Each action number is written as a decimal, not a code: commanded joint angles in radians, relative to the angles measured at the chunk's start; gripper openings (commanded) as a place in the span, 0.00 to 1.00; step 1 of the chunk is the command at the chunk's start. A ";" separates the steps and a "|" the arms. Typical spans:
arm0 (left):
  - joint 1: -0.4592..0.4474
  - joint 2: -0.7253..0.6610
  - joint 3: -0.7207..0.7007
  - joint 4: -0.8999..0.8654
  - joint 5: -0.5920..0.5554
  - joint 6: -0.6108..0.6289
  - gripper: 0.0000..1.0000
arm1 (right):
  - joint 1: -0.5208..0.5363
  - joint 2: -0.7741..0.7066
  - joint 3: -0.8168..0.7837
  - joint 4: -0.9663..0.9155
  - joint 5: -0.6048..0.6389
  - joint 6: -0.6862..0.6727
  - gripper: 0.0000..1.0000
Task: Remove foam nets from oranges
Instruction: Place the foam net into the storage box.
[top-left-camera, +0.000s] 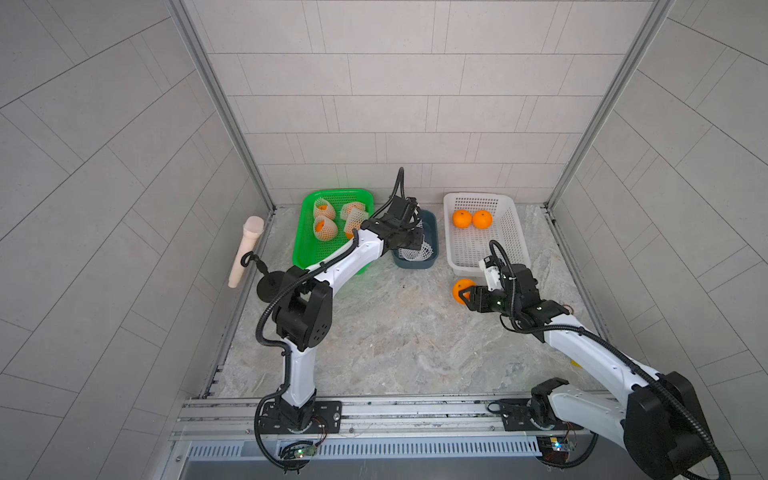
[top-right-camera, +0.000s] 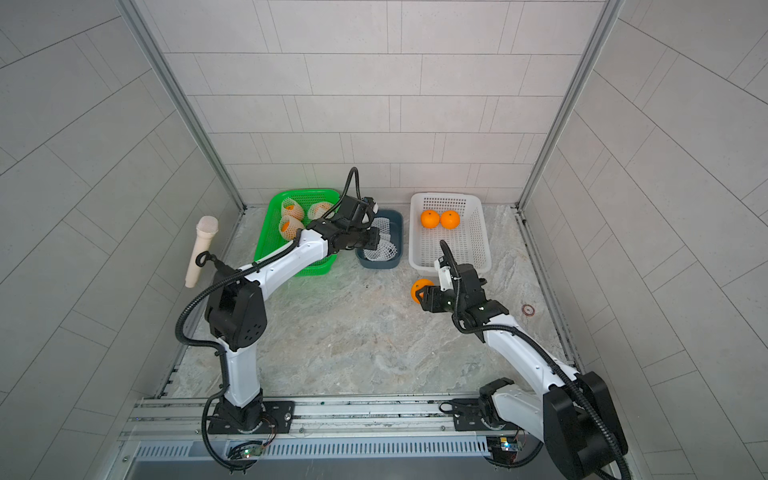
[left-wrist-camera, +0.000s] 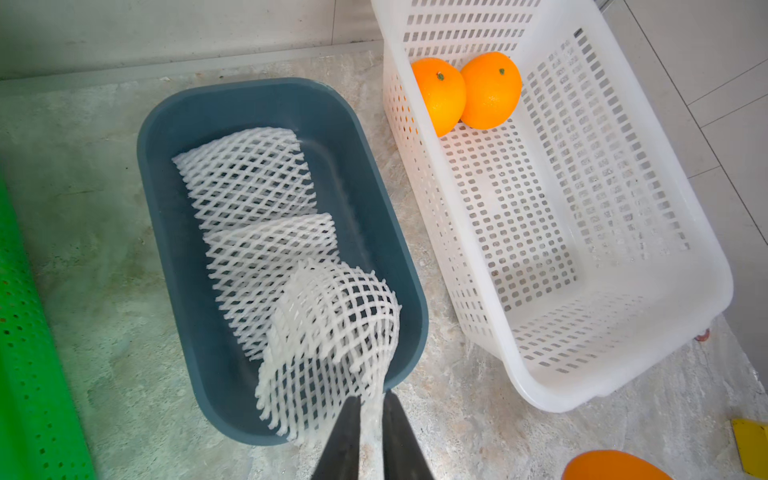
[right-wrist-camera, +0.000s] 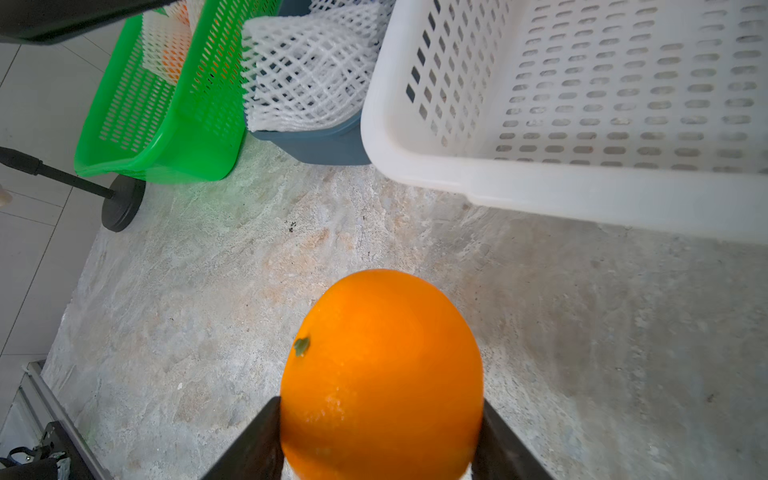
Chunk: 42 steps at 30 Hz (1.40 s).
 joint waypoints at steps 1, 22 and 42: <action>0.002 0.000 -0.001 0.010 0.028 0.016 0.18 | -0.005 -0.014 -0.002 0.006 0.001 -0.010 0.66; -0.024 0.186 0.132 -0.147 -0.092 0.038 0.20 | -0.007 0.004 -0.004 0.015 0.000 -0.008 0.66; 0.032 0.356 0.296 -0.217 -0.174 0.073 0.19 | -0.009 0.032 -0.002 0.028 0.000 -0.008 0.66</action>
